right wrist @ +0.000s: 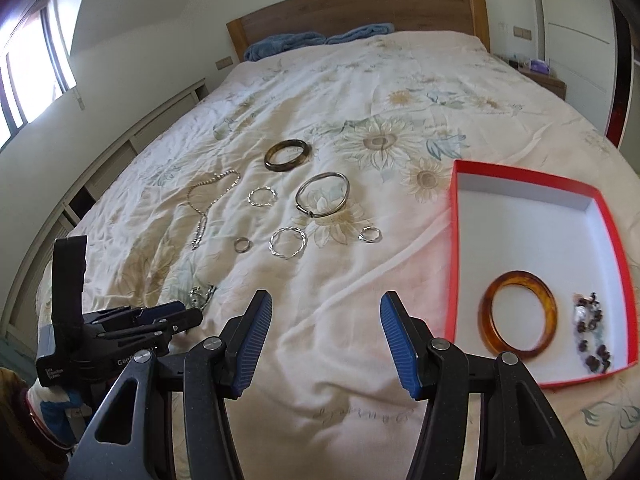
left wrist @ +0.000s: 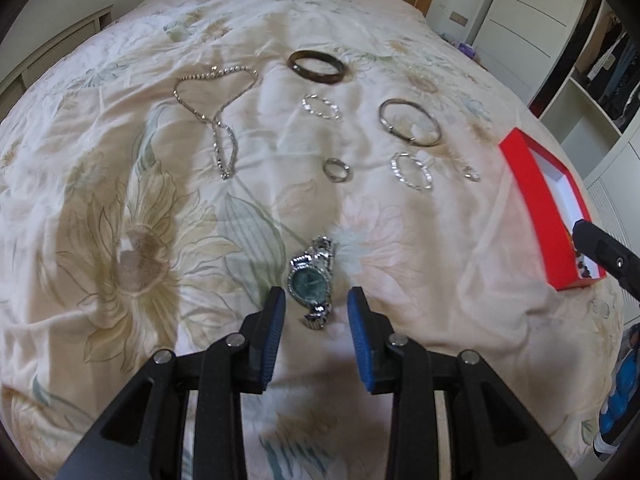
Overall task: Organize jewelry
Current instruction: 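Grasp the silver watch with the left tool while the right tool grasps a silver ring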
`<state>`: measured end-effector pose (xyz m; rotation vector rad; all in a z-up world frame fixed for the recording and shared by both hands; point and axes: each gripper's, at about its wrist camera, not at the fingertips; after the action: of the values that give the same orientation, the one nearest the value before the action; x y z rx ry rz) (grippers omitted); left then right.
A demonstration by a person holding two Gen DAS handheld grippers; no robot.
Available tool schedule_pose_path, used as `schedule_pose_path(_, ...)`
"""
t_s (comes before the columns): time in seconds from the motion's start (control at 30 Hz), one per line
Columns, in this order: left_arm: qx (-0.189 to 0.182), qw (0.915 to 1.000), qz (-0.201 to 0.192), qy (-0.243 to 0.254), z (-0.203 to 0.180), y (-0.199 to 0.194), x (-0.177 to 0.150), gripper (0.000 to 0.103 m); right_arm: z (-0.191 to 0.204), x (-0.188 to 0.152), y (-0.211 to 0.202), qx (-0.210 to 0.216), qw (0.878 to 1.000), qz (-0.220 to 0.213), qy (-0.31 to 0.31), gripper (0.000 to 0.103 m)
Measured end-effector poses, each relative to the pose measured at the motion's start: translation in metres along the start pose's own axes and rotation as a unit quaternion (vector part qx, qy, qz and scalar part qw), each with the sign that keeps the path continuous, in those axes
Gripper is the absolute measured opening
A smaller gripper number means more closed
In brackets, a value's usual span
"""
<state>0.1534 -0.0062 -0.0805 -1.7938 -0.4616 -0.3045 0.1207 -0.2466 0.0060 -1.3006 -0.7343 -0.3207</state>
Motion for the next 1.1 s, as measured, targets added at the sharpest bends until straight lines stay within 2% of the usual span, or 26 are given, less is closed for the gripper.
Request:
schedule_pose_path(0.2, -0.006, 1.0000, 0.006, -0.004, 0.003, 0.014, 0.006, 0.029, -0.002, 0.008, 0.025, 0.003, 1.000, 0.012, -0.004, 0.056)
schedule_pose_path(0.27, -0.007, 1.0000, 0.003, -0.007, 0.004, 0.017, 0.007, 0.020, -0.004, 0.011, 0.034, 0.003, 1.000, 0.016, -0.003, 0.056)
schedule_pose_path(0.47, -0.023, 0.9996, -0.002, -0.015, 0.010, 0.014, 0.010, 0.020, -0.010, 0.025, 0.059, -0.017, 1.000, 0.025, -0.002, 0.056)
schedule_pose_path(0.7, -0.053, 0.9982, -0.013, -0.024, 0.017, 0.002, 0.013, 0.020, -0.025, 0.047, 0.092, -0.050, 0.998, 0.044, 0.007, 0.042)
schedule_pose_path(1.03, -0.086, 0.9954, -0.021, -0.038, 0.022, -0.008, 0.019, 0.020, -0.034, 0.046, 0.128, -0.072, 0.993, 0.088, 0.018, 0.033)
schedule_pose_path(1.1, -0.085, 0.9954, -0.023, -0.038, 0.022, -0.009, 0.020, 0.020, -0.033, 0.046, 0.132, -0.073, 0.993, 0.092, 0.013, 0.021)
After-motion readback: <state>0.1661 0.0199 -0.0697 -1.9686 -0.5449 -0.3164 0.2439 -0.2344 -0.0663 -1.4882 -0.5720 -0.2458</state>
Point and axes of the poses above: each gripper's, at about its wrist camera, not at the fingertips, and y roughly the way its jaws point, z to its left, x to its top, and after that the axes turned 12 degrees about -y, right-handed
